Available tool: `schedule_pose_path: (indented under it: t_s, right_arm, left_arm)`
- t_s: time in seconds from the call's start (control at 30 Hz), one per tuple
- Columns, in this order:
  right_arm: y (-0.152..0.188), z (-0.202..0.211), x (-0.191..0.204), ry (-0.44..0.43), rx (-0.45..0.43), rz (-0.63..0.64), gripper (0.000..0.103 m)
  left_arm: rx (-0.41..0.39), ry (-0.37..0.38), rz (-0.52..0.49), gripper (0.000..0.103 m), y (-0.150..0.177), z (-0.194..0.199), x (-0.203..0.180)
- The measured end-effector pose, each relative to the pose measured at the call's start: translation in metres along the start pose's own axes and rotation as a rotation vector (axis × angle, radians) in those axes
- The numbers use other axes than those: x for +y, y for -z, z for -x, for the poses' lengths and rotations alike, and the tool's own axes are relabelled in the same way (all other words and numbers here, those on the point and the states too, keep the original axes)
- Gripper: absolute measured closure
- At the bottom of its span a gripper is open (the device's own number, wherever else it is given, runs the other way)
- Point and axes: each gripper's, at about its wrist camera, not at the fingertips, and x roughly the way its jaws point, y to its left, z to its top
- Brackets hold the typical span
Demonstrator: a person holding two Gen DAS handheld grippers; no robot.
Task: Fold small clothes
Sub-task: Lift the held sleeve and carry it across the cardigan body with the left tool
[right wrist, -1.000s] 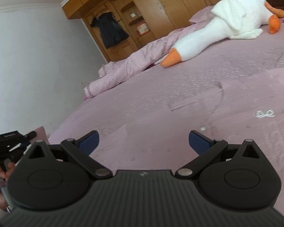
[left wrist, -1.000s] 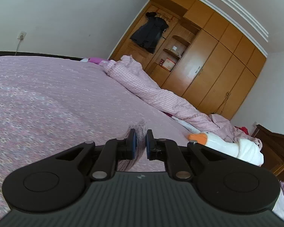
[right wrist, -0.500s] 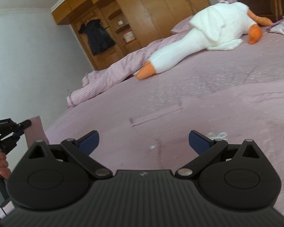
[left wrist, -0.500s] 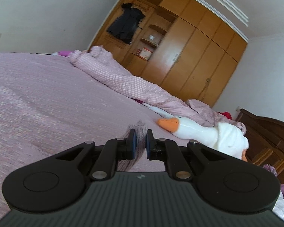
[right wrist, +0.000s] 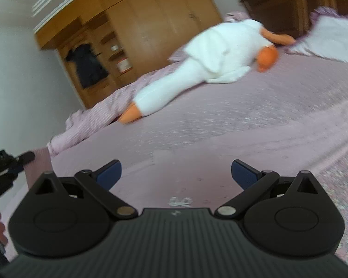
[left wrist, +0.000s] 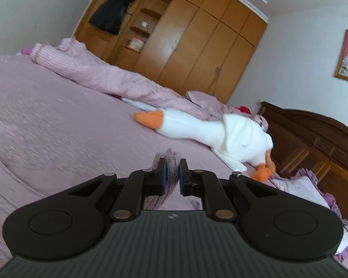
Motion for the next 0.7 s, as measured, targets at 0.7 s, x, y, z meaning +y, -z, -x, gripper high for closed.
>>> schedule_pose_path:
  t_s: [0.7]
  right_arm:
    - [-0.013,-0.005,-0.073,0.147,-0.020,-0.042,0.000]
  left_arm:
    - [0.085,0.106,-0.104,0.092,0.095,-0.062,-0.093]
